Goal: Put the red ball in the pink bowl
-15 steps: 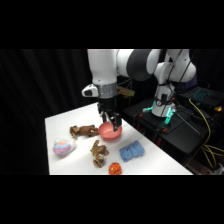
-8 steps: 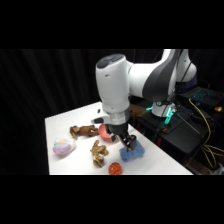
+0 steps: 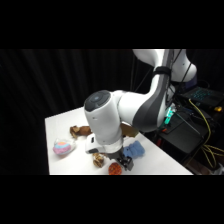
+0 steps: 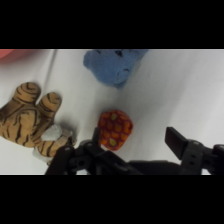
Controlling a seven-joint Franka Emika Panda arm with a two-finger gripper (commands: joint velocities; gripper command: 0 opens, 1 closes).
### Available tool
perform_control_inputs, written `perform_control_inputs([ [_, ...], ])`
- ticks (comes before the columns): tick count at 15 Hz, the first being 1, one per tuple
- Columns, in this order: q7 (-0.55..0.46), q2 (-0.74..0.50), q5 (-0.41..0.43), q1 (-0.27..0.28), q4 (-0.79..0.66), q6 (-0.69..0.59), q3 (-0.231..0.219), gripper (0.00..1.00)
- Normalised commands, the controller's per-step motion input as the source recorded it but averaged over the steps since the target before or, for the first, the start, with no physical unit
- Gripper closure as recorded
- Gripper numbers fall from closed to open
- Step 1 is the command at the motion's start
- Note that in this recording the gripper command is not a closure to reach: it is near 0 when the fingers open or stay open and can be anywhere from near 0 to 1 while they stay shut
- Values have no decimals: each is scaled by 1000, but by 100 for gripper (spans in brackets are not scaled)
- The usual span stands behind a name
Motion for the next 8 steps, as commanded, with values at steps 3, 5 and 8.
perform_control_inputs([
  [3, -333, 394, 80, -128, 524, -236, 92, 0],
  [5, -294, 280, 103, -131, 404, -252, 114, 0],
  [8, -256, 162, 100, -100, 274, -250, 125, 0],
])
